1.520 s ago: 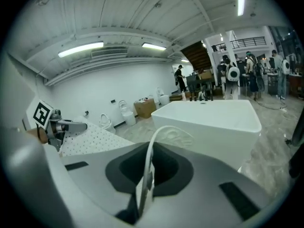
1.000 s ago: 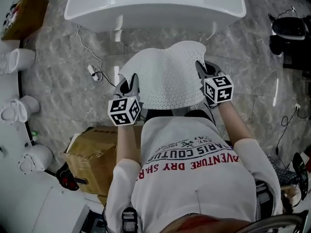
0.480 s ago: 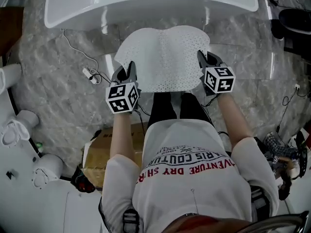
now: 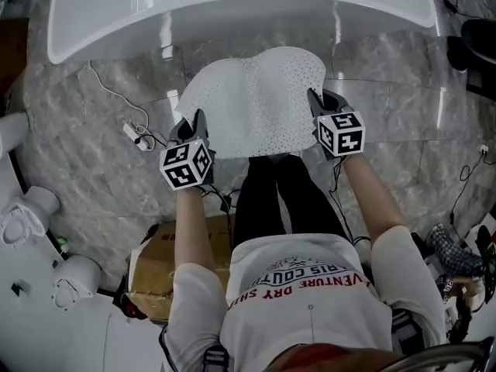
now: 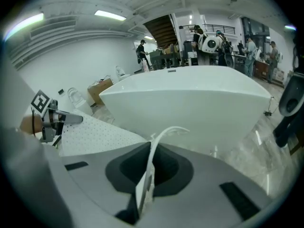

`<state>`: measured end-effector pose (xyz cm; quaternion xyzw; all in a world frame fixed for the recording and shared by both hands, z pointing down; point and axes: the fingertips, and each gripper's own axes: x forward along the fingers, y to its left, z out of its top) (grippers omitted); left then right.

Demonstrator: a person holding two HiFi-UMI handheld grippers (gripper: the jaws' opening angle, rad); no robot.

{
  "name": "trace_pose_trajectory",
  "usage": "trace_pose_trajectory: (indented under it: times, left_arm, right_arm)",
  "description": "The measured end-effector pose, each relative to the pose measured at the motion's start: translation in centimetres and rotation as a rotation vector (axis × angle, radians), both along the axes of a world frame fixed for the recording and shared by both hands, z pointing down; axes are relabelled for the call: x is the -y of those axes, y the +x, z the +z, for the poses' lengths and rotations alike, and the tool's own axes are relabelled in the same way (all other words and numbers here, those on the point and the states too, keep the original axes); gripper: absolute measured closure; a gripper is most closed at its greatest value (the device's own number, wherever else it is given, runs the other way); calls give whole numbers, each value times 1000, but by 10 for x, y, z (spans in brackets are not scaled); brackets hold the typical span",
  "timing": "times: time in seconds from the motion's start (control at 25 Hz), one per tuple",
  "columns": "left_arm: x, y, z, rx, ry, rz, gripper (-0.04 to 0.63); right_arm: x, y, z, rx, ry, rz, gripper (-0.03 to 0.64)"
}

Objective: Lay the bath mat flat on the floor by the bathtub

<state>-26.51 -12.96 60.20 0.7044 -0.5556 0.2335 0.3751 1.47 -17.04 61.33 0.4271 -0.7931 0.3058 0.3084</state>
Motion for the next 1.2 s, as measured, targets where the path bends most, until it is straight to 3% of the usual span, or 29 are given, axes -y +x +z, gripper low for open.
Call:
trace_pose_trajectory:
  times: [0.16, 0.48, 0.72, 0.92, 1.2]
  left_arm:
    - [16, 9, 61, 31, 52, 23, 575]
    - [58, 9, 171, 66, 169, 54, 574]
    - [84, 1, 234, 86, 237, 55, 574]
    - [106, -8, 277, 156, 279, 43, 572]
    - [135, 0, 294, 61, 272, -3, 574]
  right_arm:
    - [12, 5, 61, -10, 57, -55, 601]
    - [48, 14, 174, -7, 149, -18, 601]
    - [75, 12, 239, -7, 215, -20, 601]
    - [93, 14, 281, -38, 243, -18, 601]
    - [107, 17, 301, -66, 244, 13, 600]
